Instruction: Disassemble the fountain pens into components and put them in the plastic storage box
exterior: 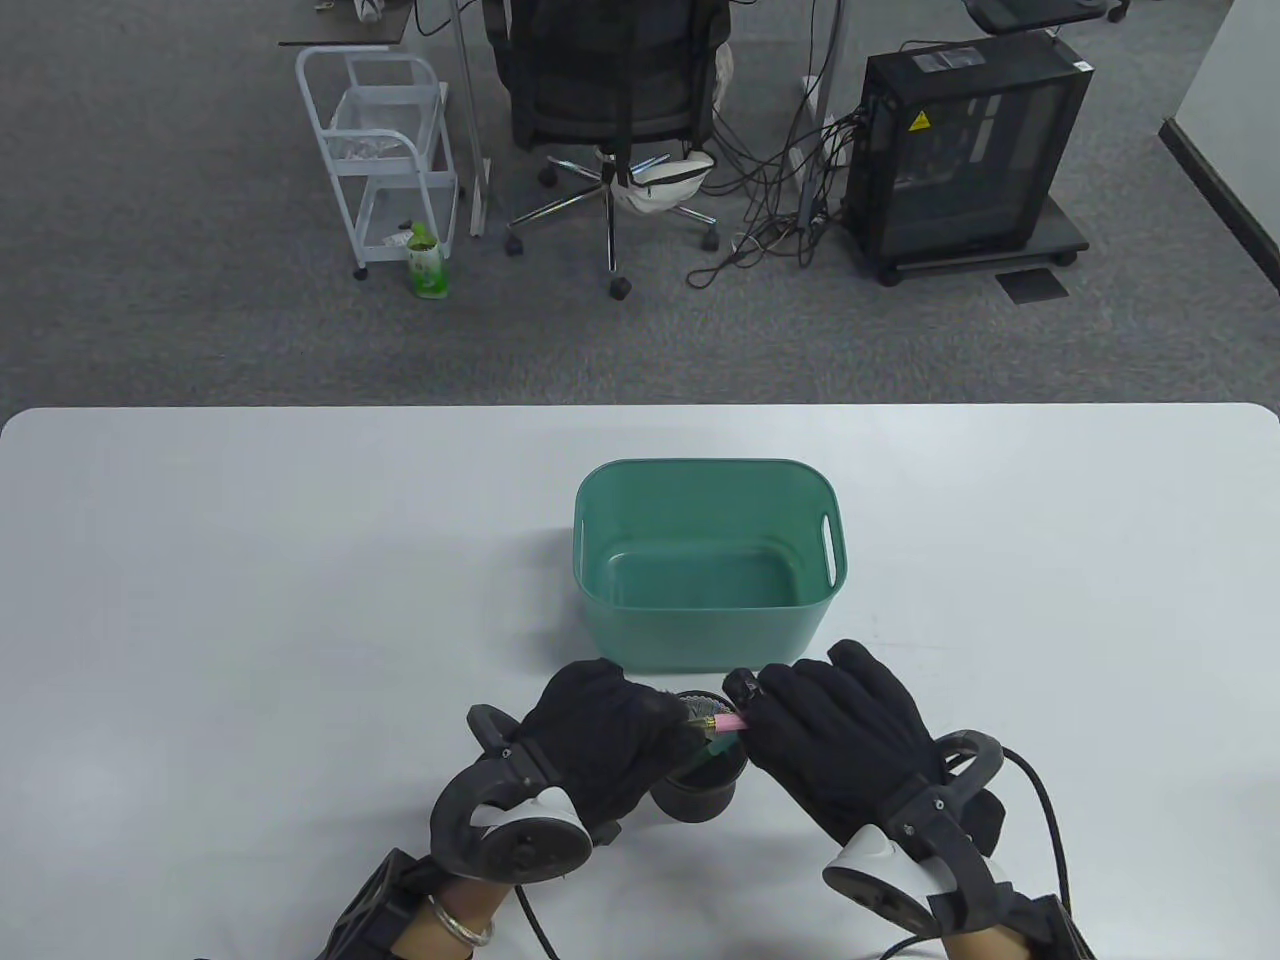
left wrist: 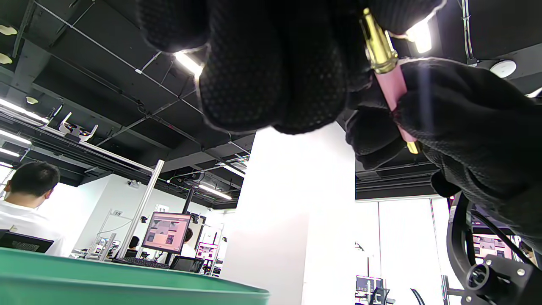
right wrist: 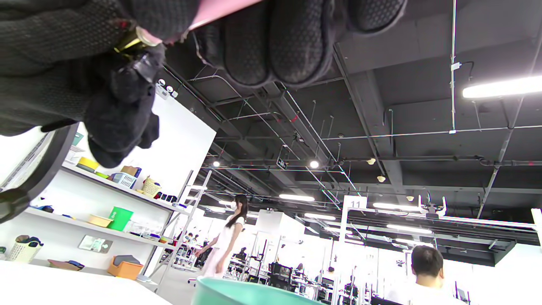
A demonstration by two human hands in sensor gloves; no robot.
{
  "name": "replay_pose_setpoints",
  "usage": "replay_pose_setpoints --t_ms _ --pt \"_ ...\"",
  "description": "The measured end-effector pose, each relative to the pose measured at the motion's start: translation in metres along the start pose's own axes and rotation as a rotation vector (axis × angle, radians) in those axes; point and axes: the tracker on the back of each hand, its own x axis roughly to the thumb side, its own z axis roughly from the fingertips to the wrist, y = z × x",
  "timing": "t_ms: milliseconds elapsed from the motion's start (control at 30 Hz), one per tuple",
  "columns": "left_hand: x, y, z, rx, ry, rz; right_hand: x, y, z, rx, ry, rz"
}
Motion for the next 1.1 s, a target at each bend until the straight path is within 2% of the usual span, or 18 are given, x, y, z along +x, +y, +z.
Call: replay_pose_setpoints --t_ms 1100 --pt "0.0016 -0.0012 0.0003 -0.012 0.007 -0.030 -0.0017 0.0010 -0.0006 0.005 0.006 0.005"
